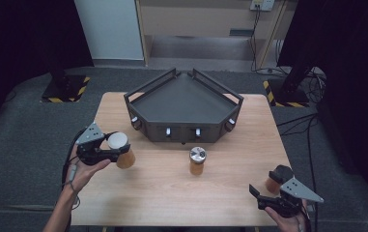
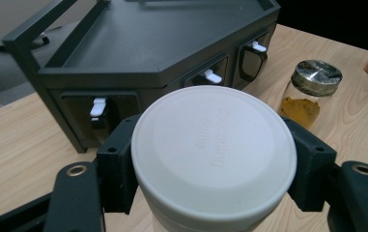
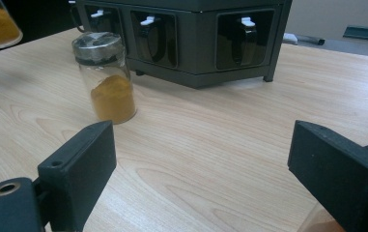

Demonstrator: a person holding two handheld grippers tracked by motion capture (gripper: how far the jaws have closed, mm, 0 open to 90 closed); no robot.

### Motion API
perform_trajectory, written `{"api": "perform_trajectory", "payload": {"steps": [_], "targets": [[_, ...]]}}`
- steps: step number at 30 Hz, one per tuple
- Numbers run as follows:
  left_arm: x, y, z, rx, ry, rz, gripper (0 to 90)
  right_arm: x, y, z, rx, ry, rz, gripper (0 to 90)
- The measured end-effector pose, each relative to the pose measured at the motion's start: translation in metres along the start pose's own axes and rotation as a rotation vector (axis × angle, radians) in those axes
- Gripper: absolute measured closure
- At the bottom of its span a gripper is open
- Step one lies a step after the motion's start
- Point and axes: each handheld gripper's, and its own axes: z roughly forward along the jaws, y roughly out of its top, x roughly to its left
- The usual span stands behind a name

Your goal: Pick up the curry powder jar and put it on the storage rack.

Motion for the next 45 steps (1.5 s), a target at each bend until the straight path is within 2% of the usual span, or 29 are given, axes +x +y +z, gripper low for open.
{"api": "perform_trajectory", "payload": {"steps": [5, 9, 13, 20, 27, 30, 35, 38, 43, 45], "targets": [[-0.001, 0.020, 0.012, 0.008, -0.018, 0.011, 32.9, 0.000, 0.000, 0.000, -0.001, 0.000, -0.001, 9.7], [-0.002, 0.028, 0.017, 0.007, -0.019, 0.006, 32.9, 0.000, 0.000, 0.000, -0.001, 0.000, 0.000, 9.7], [0.002, 0.043, 0.025, 0.006, -0.034, -0.001, 32.9, 0.000, 0.000, 0.000, 0.000, 0.000, 0.002, 9.7], [0.005, 0.061, 0.033, 0.008, -0.033, 0.003, 32.9, -0.001, 0.000, 0.000, -0.001, 0.002, 0.002, 9.7], [0.012, 0.077, 0.041, -0.010, -0.035, -0.030, 32.9, -0.001, -0.001, 0.000, -0.001, 0.004, 0.005, 9.7], [0.012, 0.090, 0.045, -0.013, -0.022, -0.020, 32.9, -0.002, -0.001, 0.000, -0.001, 0.006, 0.004, 9.8], [0.014, 0.101, 0.048, -0.013, -0.009, -0.023, 33.0, -0.002, -0.001, 0.000, -0.002, 0.006, 0.006, 9.8], [0.016, 0.110, 0.052, -0.015, 0.005, -0.030, 33.0, -0.002, -0.001, 0.000, -0.002, 0.007, 0.007, 9.8], [0.020, 0.117, 0.059, -0.027, 0.023, -0.065, 33.0, -0.002, -0.001, 0.000, -0.003, 0.010, 0.008, 9.8], [0.018, 0.122, 0.063, -0.029, 0.052, -0.061, 33.0, -0.002, -0.001, 0.000, -0.002, 0.010, 0.007, 9.8]]}}
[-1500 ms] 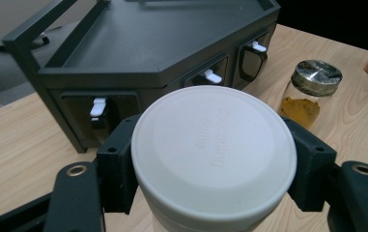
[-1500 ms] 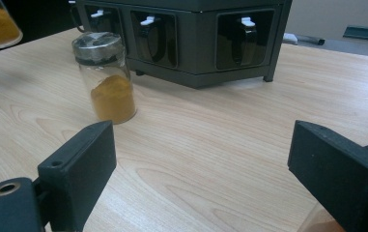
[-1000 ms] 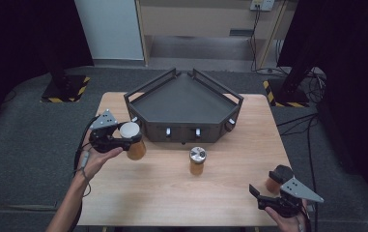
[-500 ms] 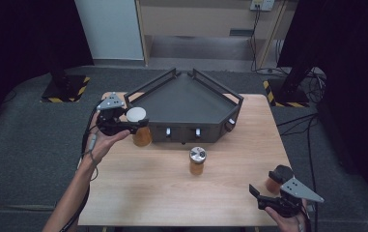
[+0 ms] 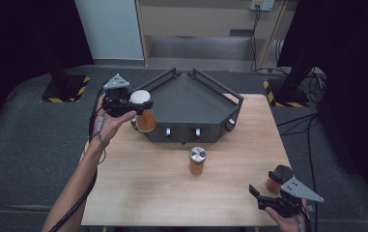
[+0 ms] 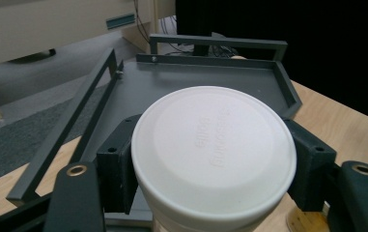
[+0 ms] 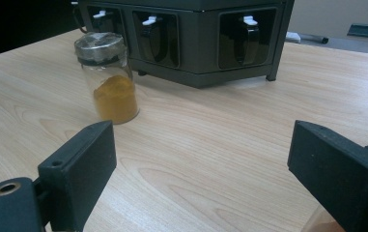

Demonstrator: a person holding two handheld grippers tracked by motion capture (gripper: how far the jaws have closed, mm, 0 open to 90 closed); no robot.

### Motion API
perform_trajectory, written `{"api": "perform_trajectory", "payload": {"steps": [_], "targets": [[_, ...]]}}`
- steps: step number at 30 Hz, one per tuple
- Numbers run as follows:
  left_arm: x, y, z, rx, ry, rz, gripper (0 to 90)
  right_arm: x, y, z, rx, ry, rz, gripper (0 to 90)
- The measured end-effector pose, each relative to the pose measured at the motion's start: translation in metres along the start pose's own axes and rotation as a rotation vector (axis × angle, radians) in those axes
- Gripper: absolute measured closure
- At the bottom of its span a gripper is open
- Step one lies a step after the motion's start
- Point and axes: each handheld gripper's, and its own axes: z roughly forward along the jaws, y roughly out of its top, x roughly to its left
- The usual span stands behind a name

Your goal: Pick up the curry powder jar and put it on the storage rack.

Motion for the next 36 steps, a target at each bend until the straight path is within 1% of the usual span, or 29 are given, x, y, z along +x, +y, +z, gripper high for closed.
{"api": "perform_trajectory", "payload": {"steps": [1, 4, 8, 12, 13, 15, 16, 17, 18, 20, 22, 23, 24, 26, 30, 33, 36], "targets": [[0.000, 0.002, 0.002, 0.001, 0.007, 0.001, 33.0, 0.000, 0.000, 0.000, 0.000, 0.000, 0.000, 9.8], [0.002, 0.008, 0.007, -0.003, 0.016, -0.015, 33.0, 0.000, 0.000, 0.000, 0.001, 0.000, 0.004, 9.8], [0.002, 0.016, 0.016, -0.004, 0.050, -0.022, 33.0, 0.000, 0.000, 0.000, 0.001, 0.001, 0.004, 9.8], [0.003, 0.021, 0.024, -0.006, 0.086, -0.043, 33.0, -0.001, 0.000, 0.000, 0.000, 0.001, 0.007, 9.8], [0.003, 0.021, 0.024, -0.006, 0.086, -0.043, 33.0, -0.001, 0.000, 0.000, 0.000, 0.001, 0.007, 9.8], [0.002, 0.026, 0.031, 0.006, 0.116, -0.059, 33.0, -0.001, 0.000, 0.000, 0.000, 0.003, 0.005, 9.8], [0.002, 0.026, 0.031, 0.006, 0.116, -0.059, 33.0, -0.001, 0.000, 0.000, 0.001, 0.003, 0.005, 9.8], [0.002, 0.028, 0.036, 0.004, 0.134, -0.066, 33.0, -0.001, 0.000, 0.000, 0.001, 0.004, 0.005, 9.8], [0.002, 0.030, 0.039, 0.005, 0.142, -0.070, 33.0, -0.001, 0.000, 0.000, 0.001, 0.005, 0.006, 9.8], [0.002, 0.031, 0.042, 0.006, 0.146, -0.074, 33.0, -0.001, 0.000, 0.000, 0.001, 0.005, 0.008, 9.8], [0.002, 0.035, 0.049, 0.010, 0.158, -0.081, 33.0, -0.001, 0.000, -0.001, 0.000, 0.005, 0.006, 9.8], [0.002, 0.035, 0.049, 0.010, 0.158, -0.081, 33.0, -0.001, 0.000, -0.001, 0.000, 0.005, 0.006, 9.8], [0.002, 0.035, 0.053, 0.007, 0.167, -0.093, 33.0, -0.001, 0.000, 0.000, 0.000, 0.005, 0.008, 9.8], [0.003, 0.036, 0.058, 0.010, 0.171, -0.099, 33.0, -0.002, -0.001, 0.000, -0.001, 0.005, 0.008, 9.8], [0.005, 0.038, 0.065, 0.020, 0.180, -0.100, 33.0, -0.002, 0.000, -0.001, 0.000, 0.006, 0.012, 9.8], [0.006, 0.037, 0.070, 0.021, 0.192, -0.105, 33.0, -0.002, 0.000, -0.001, -0.002, 0.006, 0.014, 9.8], [0.008, 0.034, 0.073, 0.021, 0.193, -0.112, 33.0, -0.002, -0.001, -0.001, -0.003, 0.007, 0.012, 9.8]]}}
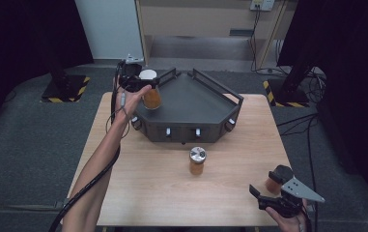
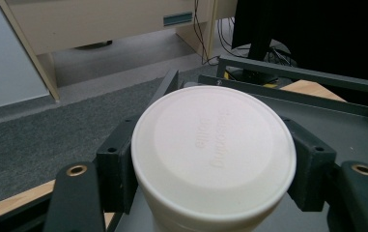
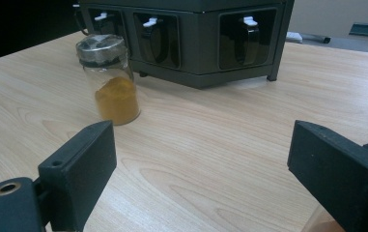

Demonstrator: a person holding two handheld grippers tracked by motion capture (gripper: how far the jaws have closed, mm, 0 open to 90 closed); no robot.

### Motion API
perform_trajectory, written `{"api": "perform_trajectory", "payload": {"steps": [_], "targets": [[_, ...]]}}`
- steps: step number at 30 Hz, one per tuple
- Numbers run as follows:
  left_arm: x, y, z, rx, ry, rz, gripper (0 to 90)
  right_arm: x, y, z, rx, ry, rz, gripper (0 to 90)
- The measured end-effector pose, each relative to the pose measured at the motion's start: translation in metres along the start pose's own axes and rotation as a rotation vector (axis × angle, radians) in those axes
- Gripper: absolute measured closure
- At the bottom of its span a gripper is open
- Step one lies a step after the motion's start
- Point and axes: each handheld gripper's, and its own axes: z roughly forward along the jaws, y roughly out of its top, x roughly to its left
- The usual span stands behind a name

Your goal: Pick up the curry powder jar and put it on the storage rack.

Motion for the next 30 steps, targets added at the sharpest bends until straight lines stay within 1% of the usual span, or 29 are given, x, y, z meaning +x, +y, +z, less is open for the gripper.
{"api": "perform_trajectory", "payload": {"steps": [7, 11, 18, 24, 30], "targets": [[-0.001, -0.006, 0.006, 0.001, 0.005, -0.014, 33.0, 0.000, 0.000, 0.000, 0.000, 0.002, 0.001, 9.9], [-0.001, -0.005, 0.008, 0.007, 0.008, -0.007, 33.0, 0.000, 0.000, 0.000, 0.000, 0.002, -0.001, 9.9], [-0.002, -0.007, 0.014, 0.018, 0.023, -0.019, 32.9, 0.000, 0.000, 0.000, -0.001, 0.006, 0.000, 9.9], [-0.001, -0.011, 0.018, 0.023, 0.017, -0.028, 32.9, -0.001, -0.001, 0.000, -0.004, 0.008, -0.003, 9.9], [-0.001, -0.013, 0.019, 0.015, 0.017, -0.026, 32.9, -0.001, -0.001, 0.000, -0.004, 0.010, -0.003, 9.9]]}}
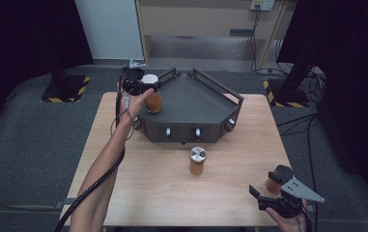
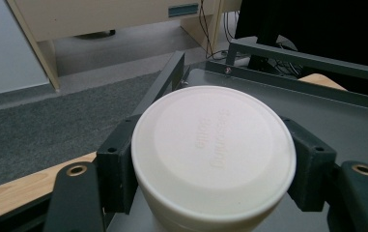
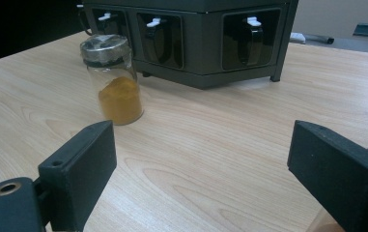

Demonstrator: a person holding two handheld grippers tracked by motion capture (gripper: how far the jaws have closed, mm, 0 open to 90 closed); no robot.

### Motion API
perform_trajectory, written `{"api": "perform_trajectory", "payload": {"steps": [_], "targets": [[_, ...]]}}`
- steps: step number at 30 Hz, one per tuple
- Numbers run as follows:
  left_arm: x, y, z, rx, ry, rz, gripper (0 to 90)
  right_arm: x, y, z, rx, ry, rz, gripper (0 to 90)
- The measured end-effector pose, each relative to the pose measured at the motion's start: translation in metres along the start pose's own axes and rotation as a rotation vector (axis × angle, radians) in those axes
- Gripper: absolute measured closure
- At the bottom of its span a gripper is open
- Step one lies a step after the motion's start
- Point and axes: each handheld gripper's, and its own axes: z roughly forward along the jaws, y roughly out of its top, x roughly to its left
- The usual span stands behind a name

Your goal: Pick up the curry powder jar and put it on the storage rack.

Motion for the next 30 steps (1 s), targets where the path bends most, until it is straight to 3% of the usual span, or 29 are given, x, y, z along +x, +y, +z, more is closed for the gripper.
{"api": "perform_trajectory", "payload": {"steps": [15, 21, 30], "targets": [[-0.003, -0.003, 0.001, -0.010, 0.008, 0.010, 31.8, 0.000, 0.000, 0.000, -0.001, 0.005, -0.003, 9.9], [-0.006, -0.004, -0.002, -0.057, 0.012, -0.009, 11.1, 0.000, 0.000, 0.000, 0.001, 0.007, -0.003, 9.9], [-0.012, 0.008, -0.018, -0.110, 0.012, 0.032, 5.6, -0.001, 0.000, 0.000, 0.000, 0.011, -0.003, 9.9]]}}
